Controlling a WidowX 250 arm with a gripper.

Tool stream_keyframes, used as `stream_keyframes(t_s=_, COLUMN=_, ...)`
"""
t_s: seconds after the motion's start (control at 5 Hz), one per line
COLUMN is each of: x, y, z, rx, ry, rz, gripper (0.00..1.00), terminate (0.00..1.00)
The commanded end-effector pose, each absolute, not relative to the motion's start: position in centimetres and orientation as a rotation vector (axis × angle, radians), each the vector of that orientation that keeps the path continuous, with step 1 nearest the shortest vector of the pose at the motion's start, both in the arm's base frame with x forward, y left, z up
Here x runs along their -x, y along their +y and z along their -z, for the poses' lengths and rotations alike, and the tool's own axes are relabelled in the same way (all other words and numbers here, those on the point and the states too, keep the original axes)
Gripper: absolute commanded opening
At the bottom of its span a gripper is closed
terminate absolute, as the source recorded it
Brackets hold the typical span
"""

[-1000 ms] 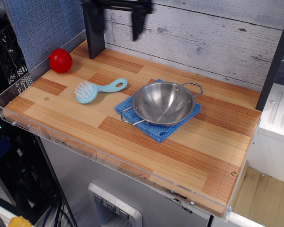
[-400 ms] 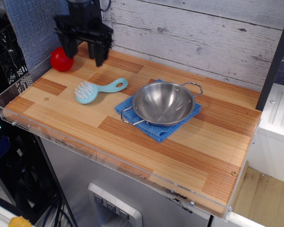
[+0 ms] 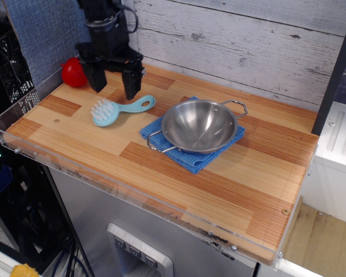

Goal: Move the blue brush to the other side of the bowl

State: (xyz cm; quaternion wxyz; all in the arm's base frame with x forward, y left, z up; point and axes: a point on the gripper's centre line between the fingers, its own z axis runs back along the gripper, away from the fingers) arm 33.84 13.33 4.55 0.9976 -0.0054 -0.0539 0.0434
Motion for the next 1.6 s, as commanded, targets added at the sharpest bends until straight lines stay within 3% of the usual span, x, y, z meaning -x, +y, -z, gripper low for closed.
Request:
stream_keyframes(t_s=0.0, x=-33.5, y=13.9, z=-3.0, rx=0.023, ry=-0.061, rz=-0.095, gripper=1.0, terminate=0.0)
stream_keyframes(t_s=0.4, x=-32.7, y=13.6, z=-1.0, rx=0.035, ry=-0.016, rz=-0.103, gripper=1.0, terminate=0.0)
stream_keyframes(t_s=0.6, x=-32.5, y=13.6, z=-0.6, rx=0.012, ry=-0.018, rz=-0.104, gripper=0.0, terminate=0.0)
stream_keyframes(t_s=1.0, x=-32.2, y=14.1, z=-4.9, rx=0.012, ry=-0.09, rz=-0.198, gripper=0.0, terminate=0.0)
stream_keyframes(t_s=1.4, x=-31.6, y=15.0, z=-7.8, rx=0.034, ry=-0.089, rz=-0.361, gripper=0.0, terminate=0.0)
